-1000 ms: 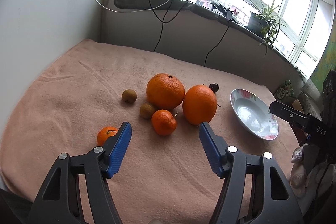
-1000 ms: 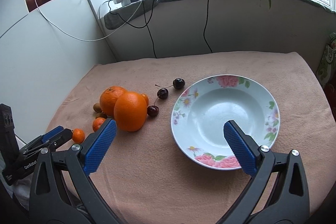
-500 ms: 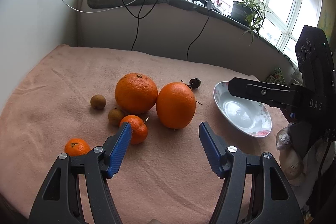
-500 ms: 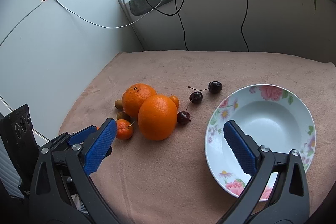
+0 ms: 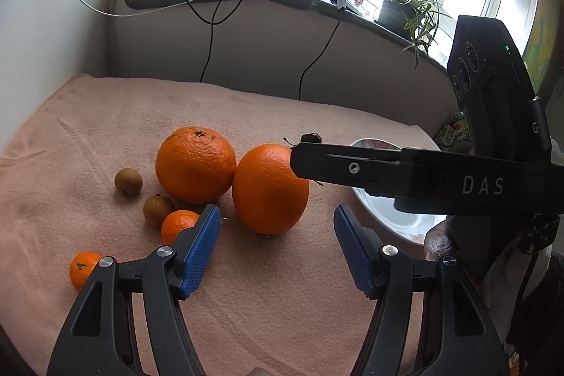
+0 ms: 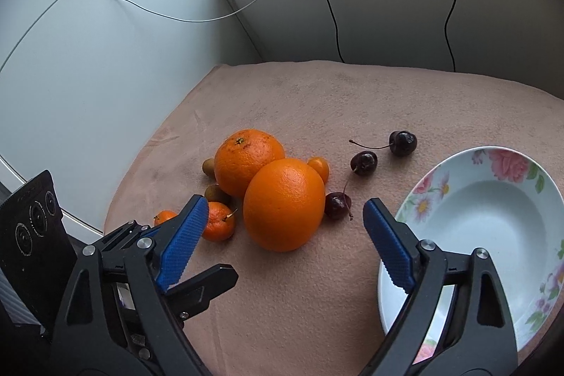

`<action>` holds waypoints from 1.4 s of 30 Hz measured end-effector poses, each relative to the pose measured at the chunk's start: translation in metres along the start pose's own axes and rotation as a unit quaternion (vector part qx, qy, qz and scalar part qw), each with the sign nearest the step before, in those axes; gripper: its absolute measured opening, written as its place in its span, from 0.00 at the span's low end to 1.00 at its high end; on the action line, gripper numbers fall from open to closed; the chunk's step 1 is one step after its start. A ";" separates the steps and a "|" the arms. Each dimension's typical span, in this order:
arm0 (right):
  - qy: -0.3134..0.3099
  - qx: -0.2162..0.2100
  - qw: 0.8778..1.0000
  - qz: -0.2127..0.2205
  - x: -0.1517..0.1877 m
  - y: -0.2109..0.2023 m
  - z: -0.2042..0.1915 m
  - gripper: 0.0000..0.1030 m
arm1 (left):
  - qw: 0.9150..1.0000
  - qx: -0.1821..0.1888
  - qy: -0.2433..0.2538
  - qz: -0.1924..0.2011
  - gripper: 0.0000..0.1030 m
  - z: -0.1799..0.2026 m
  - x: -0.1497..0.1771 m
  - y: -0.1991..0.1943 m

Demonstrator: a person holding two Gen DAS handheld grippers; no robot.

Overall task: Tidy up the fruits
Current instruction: 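Move the right tool toward the large smooth orange, then close the right gripper around the large smooth orange and lift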

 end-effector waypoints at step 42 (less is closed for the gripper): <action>0.002 -0.037 0.998 -0.056 0.000 0.051 -0.002 0.76 | 0.998 -0.010 -0.035 -0.052 0.68 -0.004 -0.002 0.054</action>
Point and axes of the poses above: each gripper's, at about its wrist camera, not at the fingertips, and y roughly the way its jaws point, z to its right, x to its underside, the point moved 9 cm from there along y, roughly the way its jaws point, and after that the axes turned 14 degrees about -y, right-handed, at the moved point
